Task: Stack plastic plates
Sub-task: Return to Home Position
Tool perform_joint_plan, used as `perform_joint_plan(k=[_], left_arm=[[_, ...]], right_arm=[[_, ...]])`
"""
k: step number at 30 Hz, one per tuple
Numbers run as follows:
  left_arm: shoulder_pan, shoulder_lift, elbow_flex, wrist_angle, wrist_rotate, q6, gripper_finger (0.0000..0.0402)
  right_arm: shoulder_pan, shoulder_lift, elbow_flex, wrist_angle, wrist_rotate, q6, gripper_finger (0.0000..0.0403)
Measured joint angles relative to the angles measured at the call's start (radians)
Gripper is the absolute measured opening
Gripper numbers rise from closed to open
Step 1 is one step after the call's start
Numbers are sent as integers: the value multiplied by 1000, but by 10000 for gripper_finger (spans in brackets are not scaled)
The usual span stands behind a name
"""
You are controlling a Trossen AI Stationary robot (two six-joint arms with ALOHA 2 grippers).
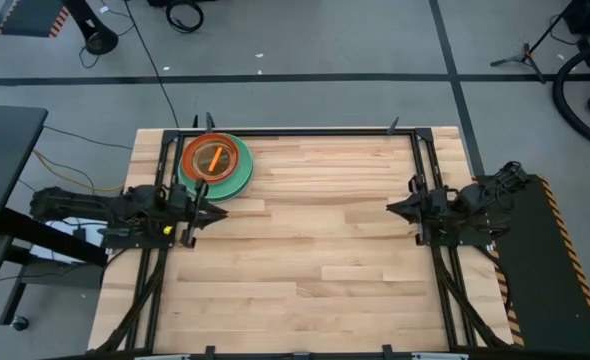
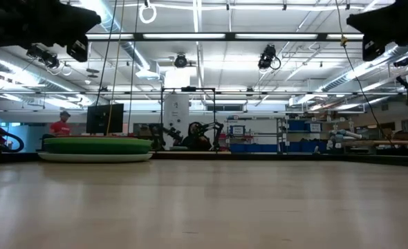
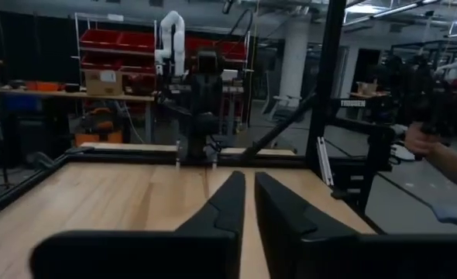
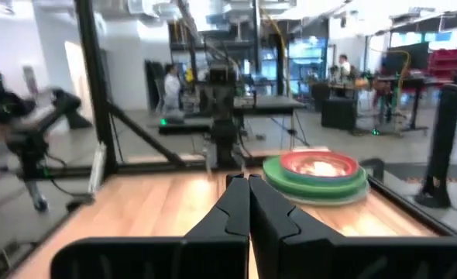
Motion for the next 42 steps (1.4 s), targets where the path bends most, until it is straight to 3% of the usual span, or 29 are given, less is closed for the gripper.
perform_joint_plan(k=[5,14,17,30,36,42], left_arm=[[2,0,-4,15,0,14,7],[2,-42,-122,138,0,6,5],[1,-85,-124,86,-1,-2,4],[-41,-266,-124,-118,-21,20,2],[-41,-319,-124,-123,189,44,2],[-12,-315,-125,-208,212,42,2]], right_arm=[[40,-1,-32,-21,59,20,3],[121,0,-125,78,157,26,3],[142,4,-145,97,178,15,4],[177,8,-145,101,96,31,25],[177,8,-145,101,96,30,26],[177,8,-145,101,96,28,28]])
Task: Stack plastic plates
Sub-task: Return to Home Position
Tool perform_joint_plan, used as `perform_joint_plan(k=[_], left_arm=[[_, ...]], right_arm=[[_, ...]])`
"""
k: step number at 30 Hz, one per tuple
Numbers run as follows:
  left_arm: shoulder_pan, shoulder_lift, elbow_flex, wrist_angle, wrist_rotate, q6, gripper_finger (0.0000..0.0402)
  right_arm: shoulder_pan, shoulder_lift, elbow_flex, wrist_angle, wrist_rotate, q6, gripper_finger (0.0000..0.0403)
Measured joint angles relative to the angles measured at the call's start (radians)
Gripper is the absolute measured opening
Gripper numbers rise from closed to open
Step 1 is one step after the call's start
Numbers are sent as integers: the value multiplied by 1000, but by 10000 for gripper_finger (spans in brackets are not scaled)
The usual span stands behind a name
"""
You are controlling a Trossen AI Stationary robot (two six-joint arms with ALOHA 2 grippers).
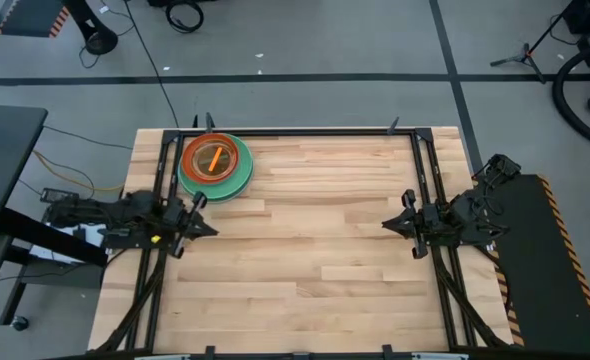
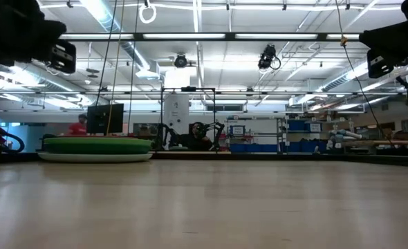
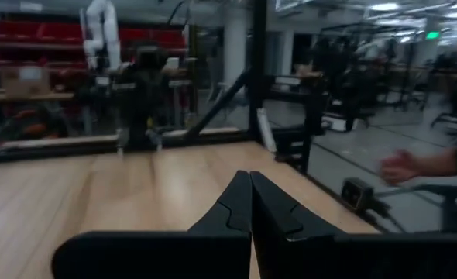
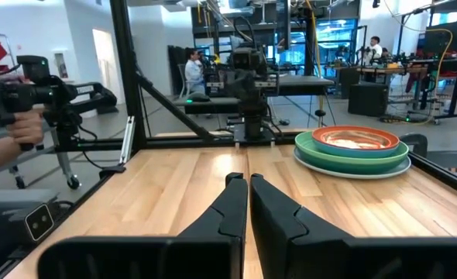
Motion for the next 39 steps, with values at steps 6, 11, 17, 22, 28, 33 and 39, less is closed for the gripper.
perform_joint_plan(k=[6,11,17,22,28,33,39], left_arm=[[66,-2,41,-81,-33,-8,2],[69,-2,111,-271,-105,20,2],[56,12,0,-71,-281,33,1],[55,11,-1,2,-318,55,3],[55,17,-1,-10,-317,9,15],[55,18,-1,-34,-316,-44,16],[55,18,-1,-31,-315,-48,15]], right_arm=[[0,0,0,0,0,0,27],[0,0,0,0,0,0,29],[0,1,0,0,-1,0,27],[0,3,0,0,-1,0,29],[0,3,0,4,-1,0,27],[0,3,0,4,-1,0,29],[0,3,0,7,-1,0,27]])
